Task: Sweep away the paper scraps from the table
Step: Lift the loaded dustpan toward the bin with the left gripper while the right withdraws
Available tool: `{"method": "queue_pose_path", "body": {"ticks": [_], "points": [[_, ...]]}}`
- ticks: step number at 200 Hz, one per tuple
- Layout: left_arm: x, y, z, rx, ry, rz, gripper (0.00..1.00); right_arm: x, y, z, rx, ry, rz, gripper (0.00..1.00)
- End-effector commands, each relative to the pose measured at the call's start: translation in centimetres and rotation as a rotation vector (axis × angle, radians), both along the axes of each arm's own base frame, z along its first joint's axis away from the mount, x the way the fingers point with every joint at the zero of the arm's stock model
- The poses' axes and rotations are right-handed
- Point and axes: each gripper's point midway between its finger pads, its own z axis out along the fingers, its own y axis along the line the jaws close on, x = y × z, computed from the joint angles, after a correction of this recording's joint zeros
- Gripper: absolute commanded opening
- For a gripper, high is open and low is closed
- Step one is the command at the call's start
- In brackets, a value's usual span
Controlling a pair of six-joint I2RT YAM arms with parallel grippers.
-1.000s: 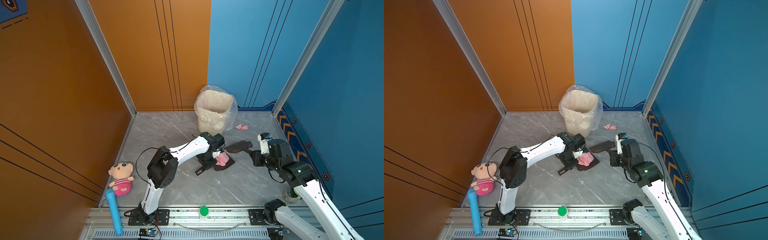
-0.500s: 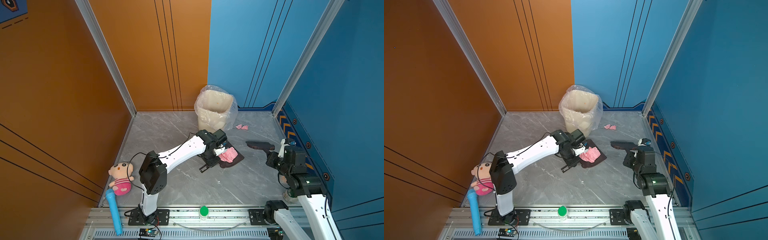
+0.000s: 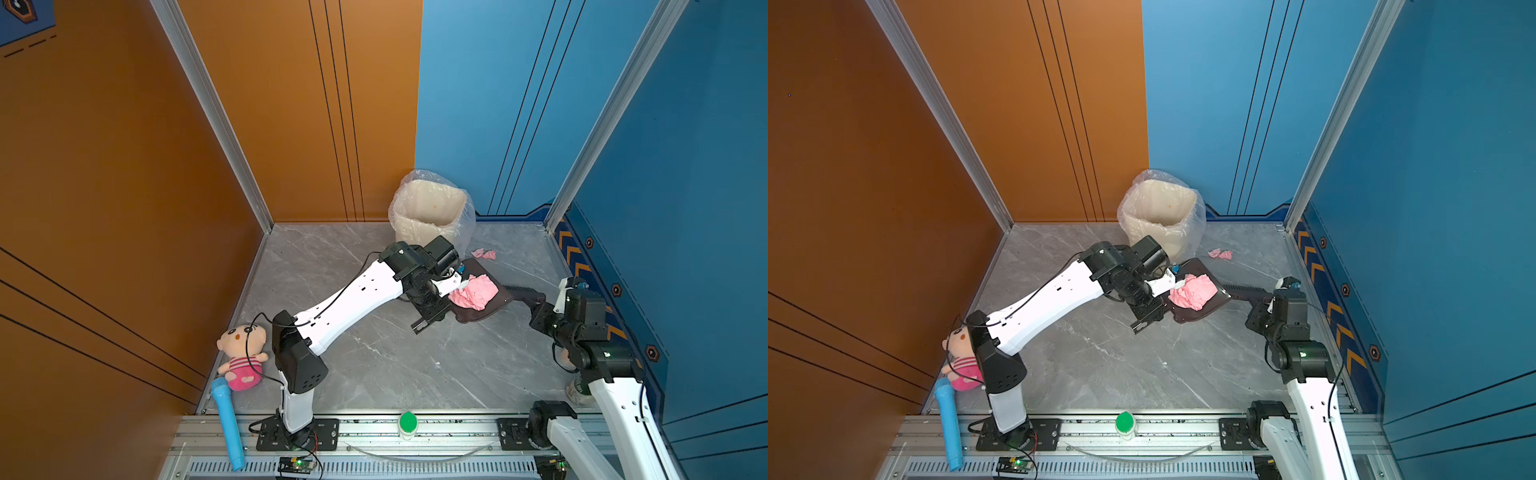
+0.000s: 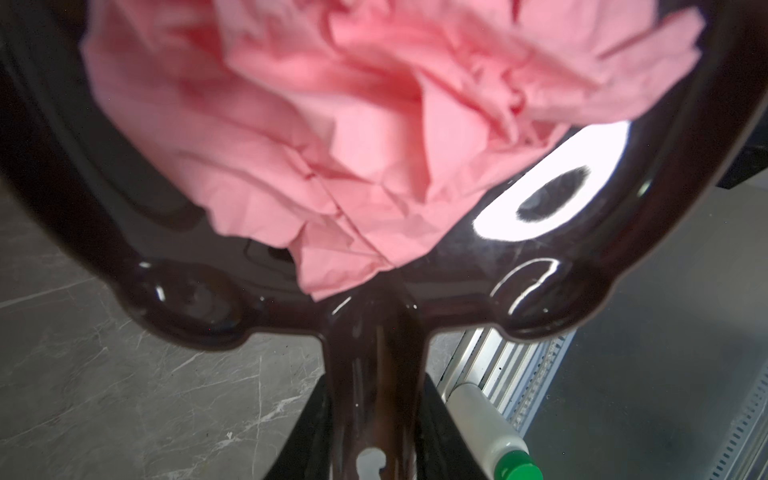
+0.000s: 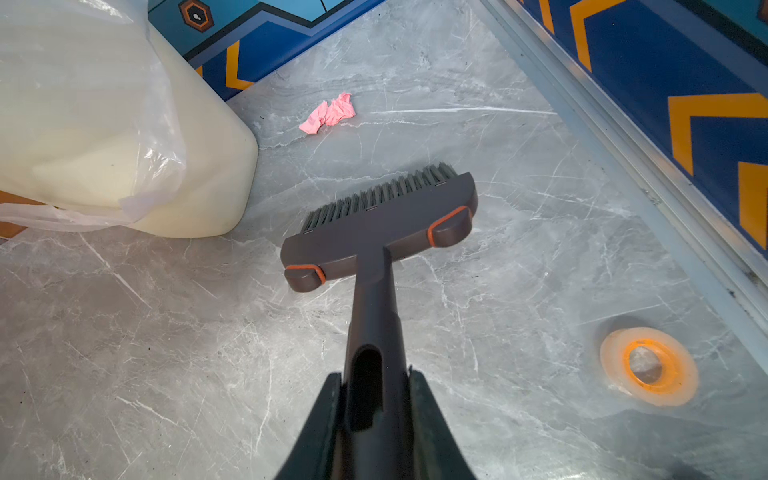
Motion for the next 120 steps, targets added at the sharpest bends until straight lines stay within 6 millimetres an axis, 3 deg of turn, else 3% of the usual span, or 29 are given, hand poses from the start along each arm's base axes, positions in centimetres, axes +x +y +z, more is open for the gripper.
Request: {"method": "queue_pose_path", "body": {"ticks": [1,120], "points": [[-0.5,0.2,1.3,-0.006,0.030,-0.034,0.00,0.5,0.1,0.8,0.010,-0.056,0.009,0.00],[3.7,-0.1,6.1,-0.188,0.050,0.053,0.00,0.3,0.3,-0.3,0.027,-0.039,0.017,0.00]]}}
